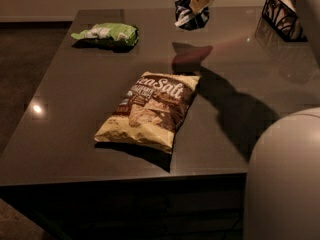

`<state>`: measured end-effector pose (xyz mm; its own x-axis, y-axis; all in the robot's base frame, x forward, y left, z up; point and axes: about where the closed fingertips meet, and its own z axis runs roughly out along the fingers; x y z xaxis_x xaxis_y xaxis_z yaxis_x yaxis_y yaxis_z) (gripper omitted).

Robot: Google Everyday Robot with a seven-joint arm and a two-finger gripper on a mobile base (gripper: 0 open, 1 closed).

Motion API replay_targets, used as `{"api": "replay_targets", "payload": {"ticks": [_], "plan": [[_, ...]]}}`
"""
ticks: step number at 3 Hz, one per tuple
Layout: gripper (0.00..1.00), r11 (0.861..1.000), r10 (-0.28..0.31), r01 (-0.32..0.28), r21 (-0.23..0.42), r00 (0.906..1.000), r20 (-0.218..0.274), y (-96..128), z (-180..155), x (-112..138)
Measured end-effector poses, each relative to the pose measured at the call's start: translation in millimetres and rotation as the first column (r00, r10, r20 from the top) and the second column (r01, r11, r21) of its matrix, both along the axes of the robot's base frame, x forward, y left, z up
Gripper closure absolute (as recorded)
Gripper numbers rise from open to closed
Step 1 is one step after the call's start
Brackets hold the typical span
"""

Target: Pick blue chip bag

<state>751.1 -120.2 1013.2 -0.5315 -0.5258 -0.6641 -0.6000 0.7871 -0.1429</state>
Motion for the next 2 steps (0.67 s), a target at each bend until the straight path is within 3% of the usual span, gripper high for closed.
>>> {"api": "replay_targets", "payload": {"ticks": [1, 2], "plan": [[1.0, 1.0, 0.029, -0.029, 0.0, 0.9982, 0.052, -7, 32, -12], [1.0, 0.998, 0.063, -0.062, -0.004, 0.9954, 0.073, -8, 49, -20]]}}
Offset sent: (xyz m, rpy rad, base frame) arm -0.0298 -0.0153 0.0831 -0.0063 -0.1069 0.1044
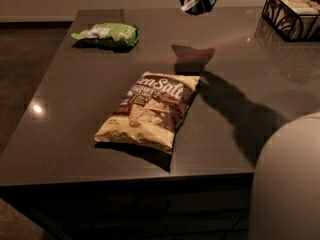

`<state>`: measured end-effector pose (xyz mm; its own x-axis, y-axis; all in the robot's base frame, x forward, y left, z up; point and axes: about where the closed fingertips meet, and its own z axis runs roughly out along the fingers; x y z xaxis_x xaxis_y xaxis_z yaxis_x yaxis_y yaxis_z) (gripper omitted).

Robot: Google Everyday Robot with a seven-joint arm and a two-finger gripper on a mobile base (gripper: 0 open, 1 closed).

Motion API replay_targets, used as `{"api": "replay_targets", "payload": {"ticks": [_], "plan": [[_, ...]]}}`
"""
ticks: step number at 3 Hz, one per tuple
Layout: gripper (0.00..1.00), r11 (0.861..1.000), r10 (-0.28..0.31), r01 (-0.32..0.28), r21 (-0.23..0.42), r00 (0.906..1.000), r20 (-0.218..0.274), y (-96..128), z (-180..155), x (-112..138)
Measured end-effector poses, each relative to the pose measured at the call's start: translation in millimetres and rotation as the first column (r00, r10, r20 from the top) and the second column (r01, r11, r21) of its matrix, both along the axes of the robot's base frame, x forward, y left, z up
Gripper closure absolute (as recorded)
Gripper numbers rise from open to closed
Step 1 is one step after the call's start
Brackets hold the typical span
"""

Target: Pick blue chip bag

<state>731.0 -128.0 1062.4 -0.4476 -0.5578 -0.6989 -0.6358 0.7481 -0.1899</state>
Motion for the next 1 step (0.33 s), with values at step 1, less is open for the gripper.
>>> {"api": "replay_targets", "payload": {"ticks": [1], "plan": [[1.0, 1.0, 0.003, -0.003, 0.0, 1.0, 0.002, 0.3, 1.1, -0.2]]}}
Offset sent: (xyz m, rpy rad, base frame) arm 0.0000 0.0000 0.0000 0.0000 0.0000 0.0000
